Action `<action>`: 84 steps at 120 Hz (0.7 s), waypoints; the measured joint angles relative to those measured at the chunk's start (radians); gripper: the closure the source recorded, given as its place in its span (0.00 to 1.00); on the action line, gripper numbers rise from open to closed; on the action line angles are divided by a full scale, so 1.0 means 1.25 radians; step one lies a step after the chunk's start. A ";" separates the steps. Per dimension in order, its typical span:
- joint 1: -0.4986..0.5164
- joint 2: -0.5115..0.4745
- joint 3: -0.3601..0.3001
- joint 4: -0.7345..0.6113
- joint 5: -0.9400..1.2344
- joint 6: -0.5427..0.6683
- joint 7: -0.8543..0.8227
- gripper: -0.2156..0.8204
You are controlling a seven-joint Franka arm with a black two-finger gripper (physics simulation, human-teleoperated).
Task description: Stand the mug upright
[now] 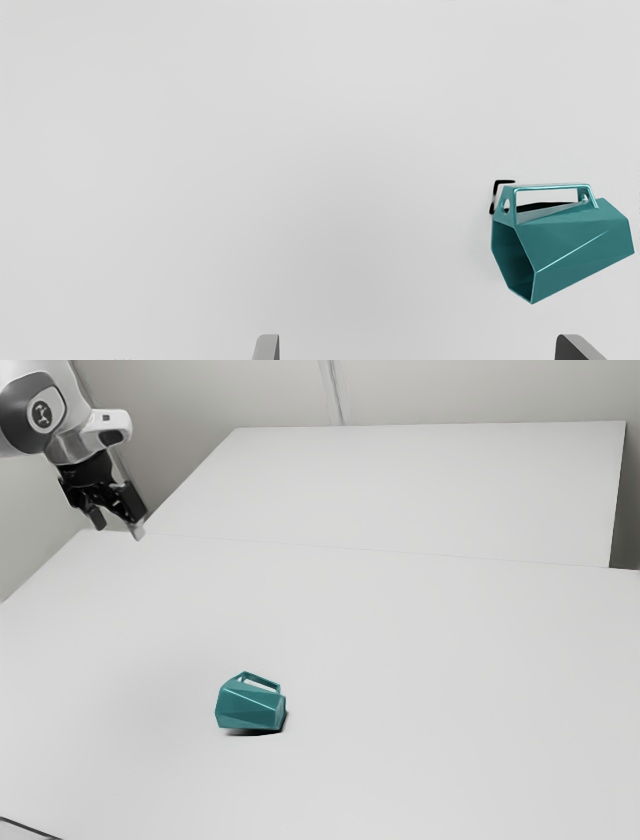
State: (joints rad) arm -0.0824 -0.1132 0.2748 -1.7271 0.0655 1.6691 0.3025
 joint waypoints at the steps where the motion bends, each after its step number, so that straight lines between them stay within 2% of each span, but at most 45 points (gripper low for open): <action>1: 0.000 0.000 0.000 0.000 0.000 0.000 -0.002 0.21; 41: -0.004 -0.026 -0.010 -0.034 -0.008 -0.021 -0.075 0.21; 65: 0.032 -0.056 -0.014 -0.147 -0.130 -0.025 -0.101 0.21; 84: 0.101 -0.055 -0.014 -0.245 -0.253 -0.025 -0.085 0.21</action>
State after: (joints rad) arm 0.0440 -0.1817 0.2577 -2.0333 -0.2502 1.6380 0.1956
